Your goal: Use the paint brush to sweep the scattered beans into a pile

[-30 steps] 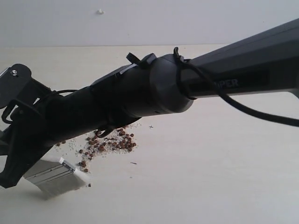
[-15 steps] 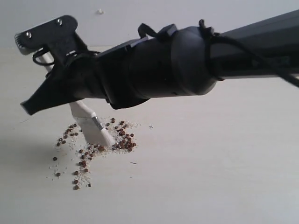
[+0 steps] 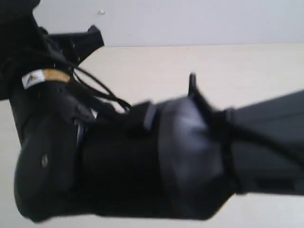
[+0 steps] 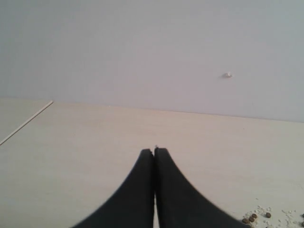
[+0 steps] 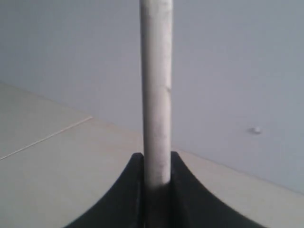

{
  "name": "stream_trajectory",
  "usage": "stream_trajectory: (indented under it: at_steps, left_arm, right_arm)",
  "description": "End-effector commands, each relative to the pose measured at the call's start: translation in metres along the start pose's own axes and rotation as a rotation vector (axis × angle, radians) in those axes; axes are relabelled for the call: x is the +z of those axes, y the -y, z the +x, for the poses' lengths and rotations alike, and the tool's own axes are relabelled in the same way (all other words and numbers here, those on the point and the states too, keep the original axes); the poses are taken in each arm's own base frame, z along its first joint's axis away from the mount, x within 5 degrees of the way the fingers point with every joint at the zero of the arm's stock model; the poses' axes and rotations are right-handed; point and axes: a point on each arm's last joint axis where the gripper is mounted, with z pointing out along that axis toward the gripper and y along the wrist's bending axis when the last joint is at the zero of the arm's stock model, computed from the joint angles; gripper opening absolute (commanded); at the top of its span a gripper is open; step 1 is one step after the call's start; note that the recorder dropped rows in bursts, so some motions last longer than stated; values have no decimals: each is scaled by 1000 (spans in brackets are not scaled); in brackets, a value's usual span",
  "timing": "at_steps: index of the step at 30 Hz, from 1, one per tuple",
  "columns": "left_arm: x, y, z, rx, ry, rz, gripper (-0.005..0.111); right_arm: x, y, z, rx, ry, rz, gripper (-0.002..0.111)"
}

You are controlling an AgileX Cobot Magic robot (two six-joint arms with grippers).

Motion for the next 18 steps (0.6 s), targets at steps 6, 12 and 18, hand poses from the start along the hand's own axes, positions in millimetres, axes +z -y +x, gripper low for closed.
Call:
stream_trajectory:
  at_steps: [6,12,18]
  left_arm:
    - [-1,0,0,-4,-1,2,0]
    - [-1,1,3,-4,-32,9,0]
    - [-1,1,3,-4,-32,9,0]
  right_arm:
    - [-1,-23,78,242,56,-209,0]
    - [4,-27,103,396,-14,-199,0]
    - [8,-20,123,471,-64,-93,0]
